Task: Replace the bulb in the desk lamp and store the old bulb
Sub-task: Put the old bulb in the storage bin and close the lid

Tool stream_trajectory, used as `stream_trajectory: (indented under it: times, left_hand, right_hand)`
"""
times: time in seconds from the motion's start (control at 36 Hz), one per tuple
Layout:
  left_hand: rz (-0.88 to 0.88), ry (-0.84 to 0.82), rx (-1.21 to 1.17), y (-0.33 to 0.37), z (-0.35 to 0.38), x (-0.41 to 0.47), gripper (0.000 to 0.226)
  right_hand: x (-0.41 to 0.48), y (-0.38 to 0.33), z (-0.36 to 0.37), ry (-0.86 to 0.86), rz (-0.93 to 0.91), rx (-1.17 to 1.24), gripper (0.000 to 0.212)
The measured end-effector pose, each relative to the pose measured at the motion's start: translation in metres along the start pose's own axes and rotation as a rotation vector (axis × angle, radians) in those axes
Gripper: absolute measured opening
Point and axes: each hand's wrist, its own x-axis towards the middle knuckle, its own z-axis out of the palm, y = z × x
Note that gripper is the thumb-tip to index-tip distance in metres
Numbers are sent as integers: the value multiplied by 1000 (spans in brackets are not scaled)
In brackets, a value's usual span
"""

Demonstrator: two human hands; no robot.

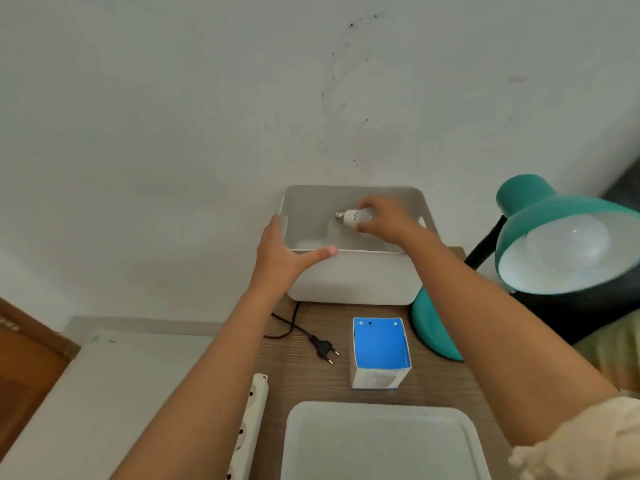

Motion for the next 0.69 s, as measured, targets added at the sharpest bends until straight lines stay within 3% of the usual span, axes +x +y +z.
stream_trajectory:
  times: [0.11,0.25,0.69]
  left_hand:
    - [10,2,-20,6,2,-2,111]
    - [-19,-13,-15,9,3,1,118]
    - [-39,-43,8,8,2,0,122]
  right_hand:
    - [-1,3,-4,108,-2,-1,65]
    - [-11,4,-16,282,14,-58,57]
    - [-3,-2,-20,295,62,-89,43]
